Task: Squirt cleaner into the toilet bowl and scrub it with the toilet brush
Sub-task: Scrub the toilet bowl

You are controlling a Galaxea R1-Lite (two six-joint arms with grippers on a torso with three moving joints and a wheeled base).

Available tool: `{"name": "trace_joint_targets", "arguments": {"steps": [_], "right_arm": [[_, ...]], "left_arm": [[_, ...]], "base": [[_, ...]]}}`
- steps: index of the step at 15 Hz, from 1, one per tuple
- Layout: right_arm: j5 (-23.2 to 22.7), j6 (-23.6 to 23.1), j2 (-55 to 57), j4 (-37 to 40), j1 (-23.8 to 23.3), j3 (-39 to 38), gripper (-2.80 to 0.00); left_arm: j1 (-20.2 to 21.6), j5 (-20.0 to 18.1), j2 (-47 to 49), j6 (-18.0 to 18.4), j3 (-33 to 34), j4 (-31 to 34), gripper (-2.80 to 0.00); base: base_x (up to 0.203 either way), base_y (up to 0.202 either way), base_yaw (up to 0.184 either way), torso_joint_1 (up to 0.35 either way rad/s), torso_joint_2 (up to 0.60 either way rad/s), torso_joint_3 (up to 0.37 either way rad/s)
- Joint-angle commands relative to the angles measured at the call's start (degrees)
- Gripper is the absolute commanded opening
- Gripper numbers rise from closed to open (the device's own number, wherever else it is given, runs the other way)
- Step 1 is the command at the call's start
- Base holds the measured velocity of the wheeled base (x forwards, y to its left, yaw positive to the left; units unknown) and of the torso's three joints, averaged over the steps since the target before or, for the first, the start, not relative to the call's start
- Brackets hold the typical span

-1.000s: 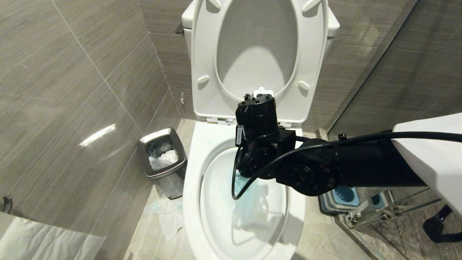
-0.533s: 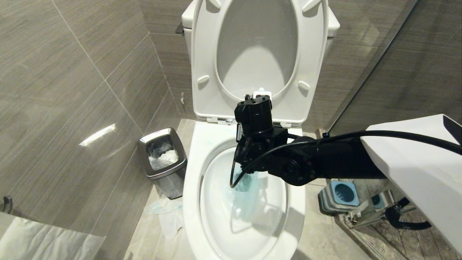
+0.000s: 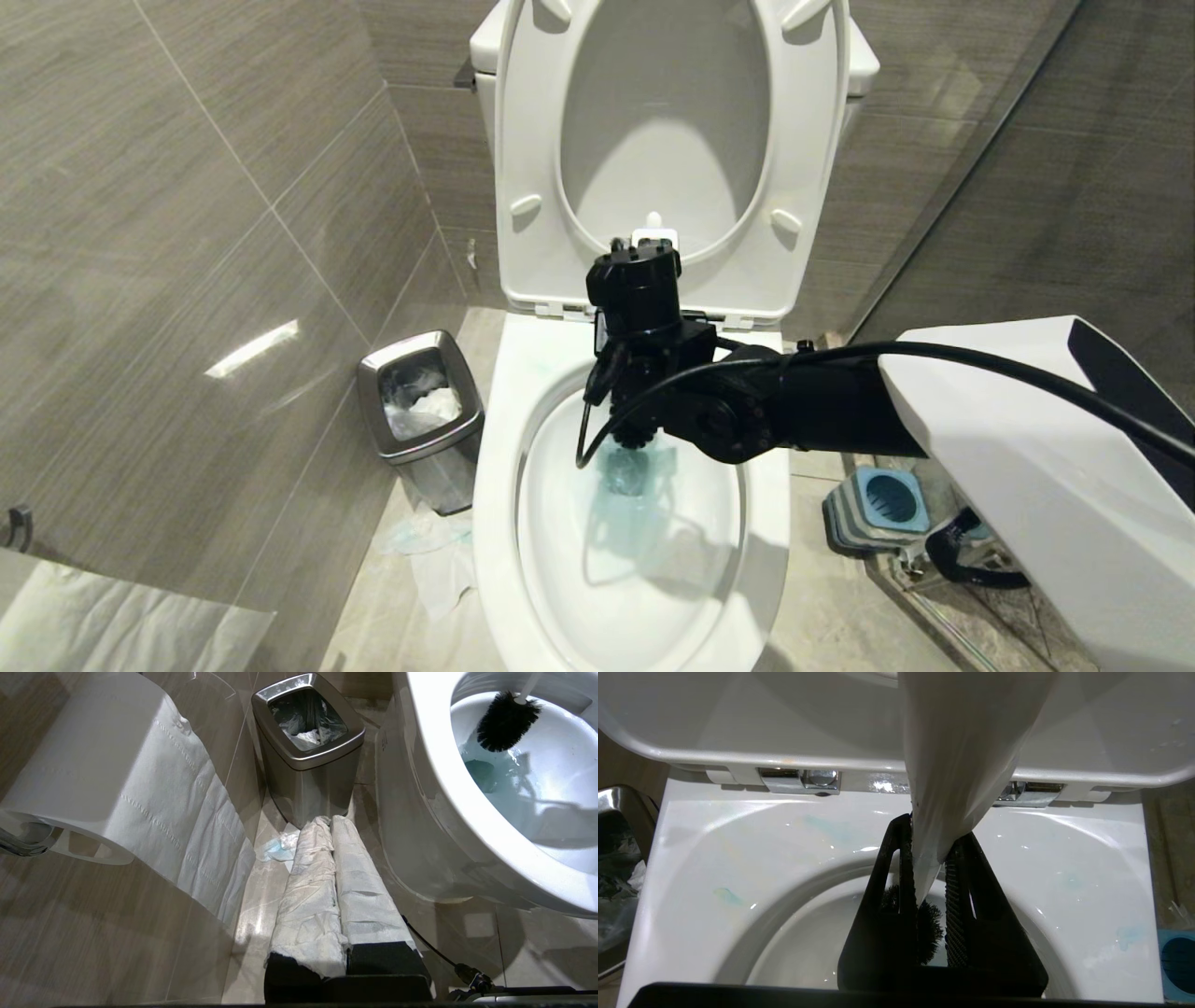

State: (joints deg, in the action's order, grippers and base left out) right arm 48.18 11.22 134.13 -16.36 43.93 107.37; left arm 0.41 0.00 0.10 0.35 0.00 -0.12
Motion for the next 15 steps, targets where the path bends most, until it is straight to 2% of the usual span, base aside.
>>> {"name": "trace_joint_targets", "arguments": {"steps": [1, 3, 15], "right_arm": [[0.25, 0.04, 2.77, 1.44, 0.44, 3.86, -2.80], [0.10, 0.03, 3.80, 3.00, 1.17, 5.81, -2.80], [0.40, 0.07, 4.10, 3.08, 7.27, 5.64, -2.80]], "left_arm": [[0.02, 0.00, -0.01, 0.00, 0.00, -0.05, -2.80], [0.02, 0.00, -0.01, 0.00, 0.00, -0.05, -2.80], [0.02, 0.07, -0.01, 0.00, 0.00, -0.05, -2.80]], "base": [[0.000, 0.000, 0.000, 0.000, 0.00, 0.000], [0.000, 0.000, 0.000, 0.000, 0.00, 0.000], [0.000, 0.000, 0.000, 0.000, 0.00, 0.000]]}}
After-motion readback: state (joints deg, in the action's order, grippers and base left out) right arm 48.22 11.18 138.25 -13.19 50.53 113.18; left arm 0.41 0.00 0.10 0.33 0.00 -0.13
